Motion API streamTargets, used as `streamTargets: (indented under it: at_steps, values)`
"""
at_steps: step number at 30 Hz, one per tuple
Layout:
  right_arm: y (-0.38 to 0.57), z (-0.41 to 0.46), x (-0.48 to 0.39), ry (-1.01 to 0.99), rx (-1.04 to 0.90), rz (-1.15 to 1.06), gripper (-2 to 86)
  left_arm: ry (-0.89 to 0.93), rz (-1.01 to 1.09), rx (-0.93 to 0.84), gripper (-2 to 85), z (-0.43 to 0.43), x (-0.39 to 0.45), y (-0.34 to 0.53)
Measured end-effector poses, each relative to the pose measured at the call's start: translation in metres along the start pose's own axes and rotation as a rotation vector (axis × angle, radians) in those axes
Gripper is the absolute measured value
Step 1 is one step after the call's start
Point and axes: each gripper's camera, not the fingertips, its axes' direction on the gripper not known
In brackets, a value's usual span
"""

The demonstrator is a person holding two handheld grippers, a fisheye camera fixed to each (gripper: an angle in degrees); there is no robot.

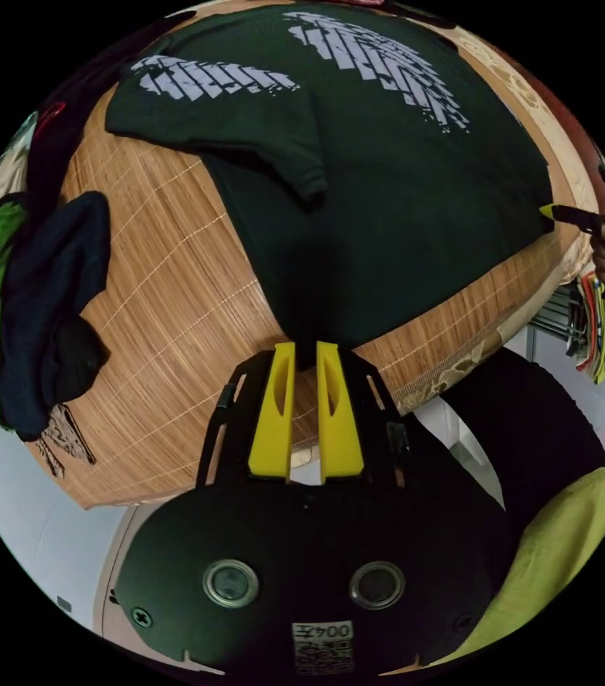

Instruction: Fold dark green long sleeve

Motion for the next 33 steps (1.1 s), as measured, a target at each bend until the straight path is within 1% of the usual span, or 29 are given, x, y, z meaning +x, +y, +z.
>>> streamTargets:
  at_steps: [2,4,5,9,11,12,15,18,20,21,22,23,24,25,26,27,29,30,31,33]
  values:
    - [0.020,-0.015,0.046,-0.166,0.150,0.173,7.3,0.061,0.000,-0.009,4.8,-0.010,-0.002,-0.003]
    - [0.031,-0.012,0.075,-0.279,0.186,0.263,9.2,0.093,0.022,0.045,4.7,-0.031,0.007,0.000]
    - [0.036,-0.006,0.089,-0.321,0.190,0.287,9.8,0.092,0.035,0.064,4.8,-0.037,0.012,0.001]
    - [0.038,0.009,0.108,-0.386,0.200,0.302,9.4,0.011,0.153,0.176,5.7,-0.076,0.065,0.004]
    - [0.035,0.018,0.110,-0.413,0.181,0.288,6.6,-0.005,0.205,0.211,5.8,-0.088,0.090,0.002]
    - [0.035,0.019,0.108,-0.406,0.178,0.277,6.1,-0.011,0.233,0.228,5.8,-0.096,0.107,-0.001]
    - [0.036,0.012,0.090,-0.286,0.170,0.258,5.3,-0.014,0.302,0.292,6.1,-0.117,0.145,-0.009]
    - [0.034,0.000,0.050,-0.171,0.173,0.126,5.4,0.030,0.354,0.321,7.1,-0.125,0.172,-0.021]
    - [0.023,0.003,0.015,-0.134,0.115,0.003,6.0,0.092,0.362,0.311,7.8,-0.120,0.183,-0.034]
    - [0.019,0.006,0.007,-0.132,0.089,-0.024,6.2,0.119,0.372,0.300,8.3,-0.115,0.190,-0.045]
    - [0.009,0.016,-0.007,-0.134,0.020,-0.074,6.1,0.125,0.377,0.286,8.7,-0.109,0.197,-0.055]
    - [-0.001,0.029,-0.018,-0.153,-0.071,-0.107,5.7,0.133,0.376,0.281,8.9,-0.107,0.199,-0.060]
    - [-0.006,0.037,-0.021,-0.175,-0.123,-0.118,5.9,0.155,0.362,0.274,9.1,-0.102,0.201,-0.069]
    - [-0.013,0.051,-0.026,-0.227,-0.211,-0.134,6.4,0.178,0.341,0.267,9.2,-0.097,0.201,-0.078]
    - [-0.015,0.056,-0.027,-0.261,-0.237,-0.148,6.8,0.187,0.331,0.261,9.2,-0.094,0.201,-0.083]
    - [-0.014,0.053,-0.027,-0.275,-0.218,-0.154,7.0,0.206,0.306,0.238,9.2,-0.088,0.200,-0.091]
    - [0.000,0.023,-0.010,-0.314,-0.051,-0.152,8.0,0.249,0.260,0.193,9.0,-0.078,0.194,-0.100]
    - [0.005,0.016,-0.002,-0.317,-0.011,-0.144,8.2,0.267,0.245,0.166,8.9,-0.072,0.191,-0.103]
    - [0.019,0.005,0.016,-0.324,0.069,-0.122,8.6,0.269,0.238,0.169,8.6,-0.070,0.187,-0.102]
    - [0.037,0.004,0.048,-0.317,0.099,-0.068,9.5,0.277,0.247,0.174,8.5,-0.072,0.183,-0.098]
